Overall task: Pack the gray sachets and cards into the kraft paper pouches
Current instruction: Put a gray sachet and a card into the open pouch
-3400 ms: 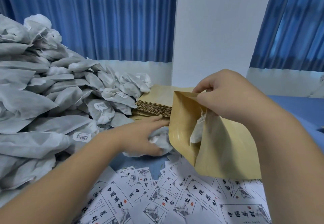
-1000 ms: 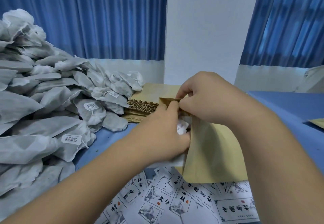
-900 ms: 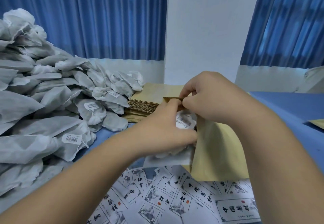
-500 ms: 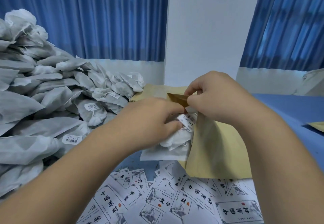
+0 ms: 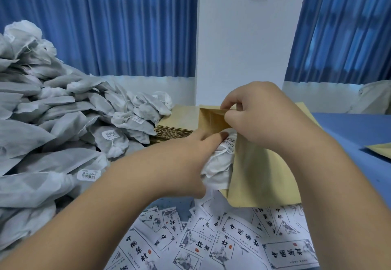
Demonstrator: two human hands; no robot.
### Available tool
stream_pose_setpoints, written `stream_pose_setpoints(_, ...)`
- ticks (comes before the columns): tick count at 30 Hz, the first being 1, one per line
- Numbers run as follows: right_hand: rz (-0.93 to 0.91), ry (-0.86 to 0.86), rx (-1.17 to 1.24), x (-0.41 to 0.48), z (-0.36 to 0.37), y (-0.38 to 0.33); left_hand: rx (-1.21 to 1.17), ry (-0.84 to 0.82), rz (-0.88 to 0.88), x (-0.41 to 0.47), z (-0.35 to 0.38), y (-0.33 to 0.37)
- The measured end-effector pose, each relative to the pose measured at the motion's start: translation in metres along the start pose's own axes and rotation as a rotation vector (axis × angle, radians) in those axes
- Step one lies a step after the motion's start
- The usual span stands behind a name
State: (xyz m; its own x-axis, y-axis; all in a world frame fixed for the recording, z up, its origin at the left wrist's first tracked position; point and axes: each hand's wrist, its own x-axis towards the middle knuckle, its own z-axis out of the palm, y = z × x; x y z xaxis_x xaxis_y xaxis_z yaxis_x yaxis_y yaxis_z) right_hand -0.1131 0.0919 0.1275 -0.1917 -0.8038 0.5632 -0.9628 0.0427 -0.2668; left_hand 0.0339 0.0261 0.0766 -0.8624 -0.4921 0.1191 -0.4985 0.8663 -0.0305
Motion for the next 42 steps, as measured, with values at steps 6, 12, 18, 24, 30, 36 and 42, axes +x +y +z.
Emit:
stream_pose_setpoints(6,-0.151,0.036,0.038,0.002,0.01,-0.01,-0.052,0.312,0.025,0.009,0.003,0.006)
stream_pose_setpoints(12,-0.166,0.062,0.052,0.003,0.043,-0.006,-0.02,0.382,-0.108,0.021,0.028,0.0)
stream_pose_setpoints(18,-0.081,-0.114,-0.083,0.005,0.056,-0.001,-0.048,0.363,-0.194,0.028,0.049,-0.005)
stream_pose_setpoints(24,0.126,-0.448,-0.358,0.001,0.045,0.011,-0.167,0.36,-0.199,0.03,0.057,-0.013)
stream_pose_setpoints(30,0.107,-0.242,-0.28,0.004,0.049,0.017,-0.363,0.434,-0.221,0.03,0.058,-0.016)
stream_pose_setpoints(36,0.079,-0.071,-0.215,0.008,0.046,0.009,-0.317,0.516,-0.118,0.03,0.052,-0.013)
stream_pose_setpoints(42,0.028,-0.152,-0.183,0.01,0.033,-0.004,-0.287,0.55,-0.07,0.03,0.039,-0.002)
